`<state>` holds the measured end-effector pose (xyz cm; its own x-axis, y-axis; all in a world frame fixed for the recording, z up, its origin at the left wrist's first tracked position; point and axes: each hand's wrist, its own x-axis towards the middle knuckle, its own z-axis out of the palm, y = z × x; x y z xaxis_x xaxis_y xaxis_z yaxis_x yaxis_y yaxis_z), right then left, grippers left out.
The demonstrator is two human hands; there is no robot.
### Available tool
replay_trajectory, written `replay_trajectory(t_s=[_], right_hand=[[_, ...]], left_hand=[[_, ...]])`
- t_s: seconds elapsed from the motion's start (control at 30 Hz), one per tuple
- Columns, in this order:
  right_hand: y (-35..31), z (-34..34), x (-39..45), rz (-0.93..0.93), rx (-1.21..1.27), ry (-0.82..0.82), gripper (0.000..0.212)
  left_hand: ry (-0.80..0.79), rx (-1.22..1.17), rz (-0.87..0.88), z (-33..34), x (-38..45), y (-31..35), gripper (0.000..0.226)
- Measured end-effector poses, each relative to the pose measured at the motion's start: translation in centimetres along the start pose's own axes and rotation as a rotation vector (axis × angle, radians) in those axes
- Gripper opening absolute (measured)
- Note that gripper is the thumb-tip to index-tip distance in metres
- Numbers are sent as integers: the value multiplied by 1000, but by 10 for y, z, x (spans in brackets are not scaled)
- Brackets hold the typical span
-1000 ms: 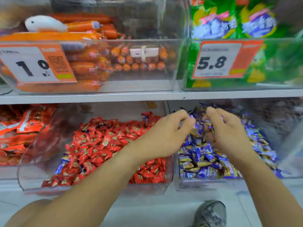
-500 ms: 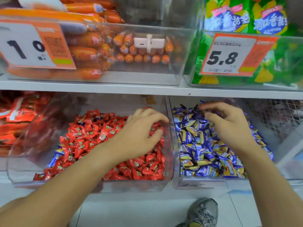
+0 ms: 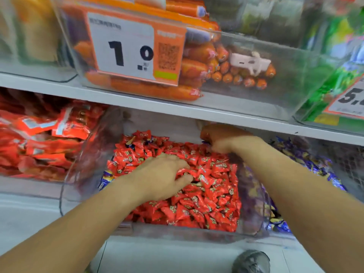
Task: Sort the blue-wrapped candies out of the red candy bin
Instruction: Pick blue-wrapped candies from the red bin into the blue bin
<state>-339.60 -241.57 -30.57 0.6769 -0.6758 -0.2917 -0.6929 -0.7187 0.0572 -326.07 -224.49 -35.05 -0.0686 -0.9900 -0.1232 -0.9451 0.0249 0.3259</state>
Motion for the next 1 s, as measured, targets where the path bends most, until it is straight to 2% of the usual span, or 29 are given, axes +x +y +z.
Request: replay_trajectory(t_s=[0.1, 0.2, 0.3, 0.37, 0.47, 0.53, 0.63, 0.77, 0.83, 0.93, 1.0], right_hand=[[7, 8, 27, 58, 72, -89, 51], [3, 13, 31, 61, 140, -108, 42], [3, 16, 28, 38, 205, -32, 36], [-2, 15, 26, -18, 273, 43, 36], [-16, 12, 25, -101, 456, 79, 35], [-19, 10, 27, -155, 514, 44, 37], [-23, 10, 39, -225, 592, -40, 40], [-54, 16, 67, -263, 645, 9, 37], [-72, 22, 76, -247, 639, 72, 38], [-87, 33, 79, -228, 467, 207, 47], [-93, 36, 83, -248, 374, 179, 57]], left_hand=[[7, -64, 3, -6, -8, -12, 65], [107, -254, -17, -15, -15, -21, 63], [330, -250, -233, -21, -9, -44, 48], [393, -171, -407, -20, -2, -60, 41], [269, -120, -595, -11, 8, -71, 43], [229, -148, -639, -3, 17, -74, 53], [268, -183, -634, 6, 29, -82, 48], [332, -198, -628, 3, 37, -80, 39], [345, -206, -618, 2, 35, -78, 40], [319, -307, -652, 1, 31, -81, 33], [295, -360, -666, 0, 31, -84, 32]])
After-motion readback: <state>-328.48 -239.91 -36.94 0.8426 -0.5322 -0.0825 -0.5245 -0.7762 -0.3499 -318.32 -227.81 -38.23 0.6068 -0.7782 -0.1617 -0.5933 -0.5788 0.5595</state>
